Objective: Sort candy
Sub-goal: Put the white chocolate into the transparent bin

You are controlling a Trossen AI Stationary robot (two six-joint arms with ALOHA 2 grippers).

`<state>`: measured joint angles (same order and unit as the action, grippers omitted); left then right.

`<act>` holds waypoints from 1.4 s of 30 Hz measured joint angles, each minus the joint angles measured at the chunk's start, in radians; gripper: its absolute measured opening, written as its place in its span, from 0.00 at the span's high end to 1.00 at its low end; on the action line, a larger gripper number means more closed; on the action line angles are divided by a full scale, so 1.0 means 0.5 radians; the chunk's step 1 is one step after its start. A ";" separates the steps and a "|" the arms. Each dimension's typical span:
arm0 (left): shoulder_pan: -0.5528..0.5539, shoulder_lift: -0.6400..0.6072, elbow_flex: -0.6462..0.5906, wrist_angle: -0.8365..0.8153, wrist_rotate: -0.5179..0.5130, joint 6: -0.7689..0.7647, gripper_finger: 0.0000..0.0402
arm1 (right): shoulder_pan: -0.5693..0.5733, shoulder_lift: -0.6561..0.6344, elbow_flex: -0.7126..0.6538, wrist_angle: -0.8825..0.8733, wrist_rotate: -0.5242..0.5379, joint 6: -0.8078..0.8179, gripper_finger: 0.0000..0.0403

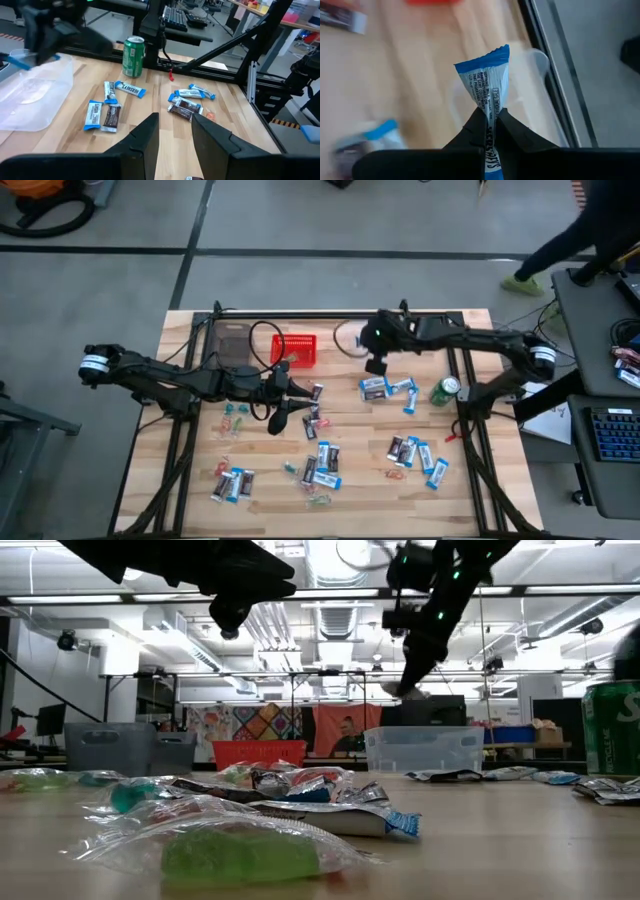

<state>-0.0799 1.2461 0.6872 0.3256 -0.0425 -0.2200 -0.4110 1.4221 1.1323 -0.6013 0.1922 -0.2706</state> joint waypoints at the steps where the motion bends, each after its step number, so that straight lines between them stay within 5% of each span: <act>1: 0.000 0.000 0.000 0.000 0.000 0.000 0.76 | -0.050 0.032 0.006 0.001 -0.014 -0.029 0.97; 10: 0.000 0.000 0.000 -0.015 0.000 0.000 0.76 | -0.273 0.226 -0.009 -0.004 -0.035 -0.124 0.95; 20: 0.001 0.002 0.000 -0.038 0.000 0.002 0.76 | -0.302 0.241 -0.014 0.001 -0.176 -0.071 0.69; 26: 0.001 0.003 0.000 -0.095 0.000 -0.025 0.76 | -0.300 0.167 -0.014 0.000 -0.177 -0.007 0.63; 32: -0.007 0.003 0.001 -0.254 0.001 -0.359 0.76 | -0.236 0.024 -0.014 -0.059 -0.292 0.198 0.63; 42: -0.231 0.003 0.001 -1.027 0.112 -1.124 0.80 | 0.034 -0.193 -0.018 -0.125 -0.454 0.390 0.66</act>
<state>-0.1954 1.2476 0.6876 -0.1880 0.0136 -0.7820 -0.3940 1.3258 1.1233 -0.6641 -0.0348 -0.0756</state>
